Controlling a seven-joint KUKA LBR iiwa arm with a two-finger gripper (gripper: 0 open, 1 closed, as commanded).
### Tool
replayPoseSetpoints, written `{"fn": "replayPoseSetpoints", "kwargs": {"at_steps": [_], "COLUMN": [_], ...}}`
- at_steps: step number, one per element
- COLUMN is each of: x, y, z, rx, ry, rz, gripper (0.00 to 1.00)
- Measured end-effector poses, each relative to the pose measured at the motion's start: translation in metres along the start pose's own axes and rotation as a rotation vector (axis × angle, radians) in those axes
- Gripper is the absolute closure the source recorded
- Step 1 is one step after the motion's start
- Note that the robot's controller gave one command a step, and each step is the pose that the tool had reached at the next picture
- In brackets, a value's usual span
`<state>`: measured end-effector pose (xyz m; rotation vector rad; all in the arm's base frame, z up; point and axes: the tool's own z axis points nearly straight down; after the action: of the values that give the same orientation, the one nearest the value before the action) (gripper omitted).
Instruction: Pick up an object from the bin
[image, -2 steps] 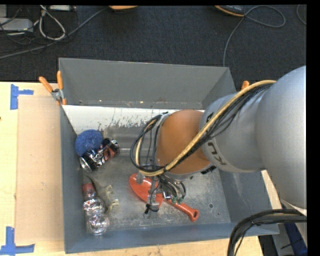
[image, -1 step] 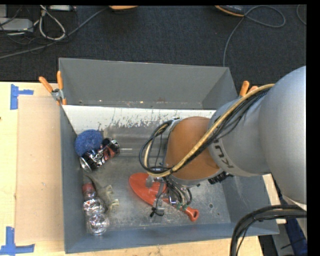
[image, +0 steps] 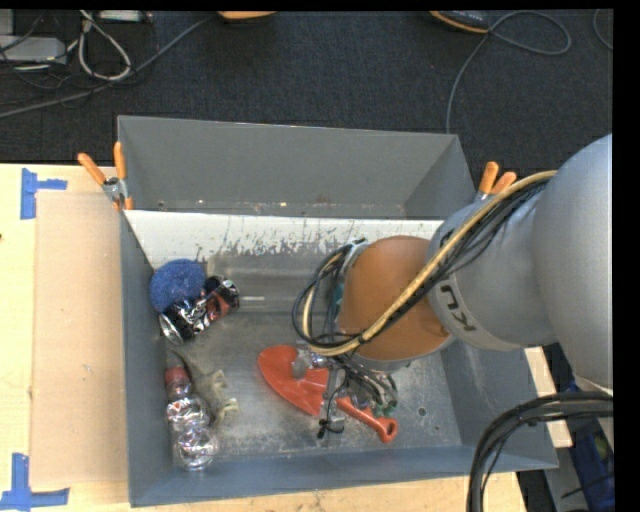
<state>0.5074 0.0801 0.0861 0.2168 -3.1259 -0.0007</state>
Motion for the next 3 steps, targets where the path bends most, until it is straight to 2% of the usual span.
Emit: {"fn": "replayPoseSetpoints", "kwargs": {"at_steps": [1,2,3], "x": [0.000,0.012,-0.002], "y": [0.000,-0.008,-0.007], "z": [0.009,0.017,0.017], "rx": [0.001,0.000,0.001], "ry": [0.002,0.005,0.005], "rz": [0.088,0.172,0.199], "gripper": [0.00,0.00,0.00]}}
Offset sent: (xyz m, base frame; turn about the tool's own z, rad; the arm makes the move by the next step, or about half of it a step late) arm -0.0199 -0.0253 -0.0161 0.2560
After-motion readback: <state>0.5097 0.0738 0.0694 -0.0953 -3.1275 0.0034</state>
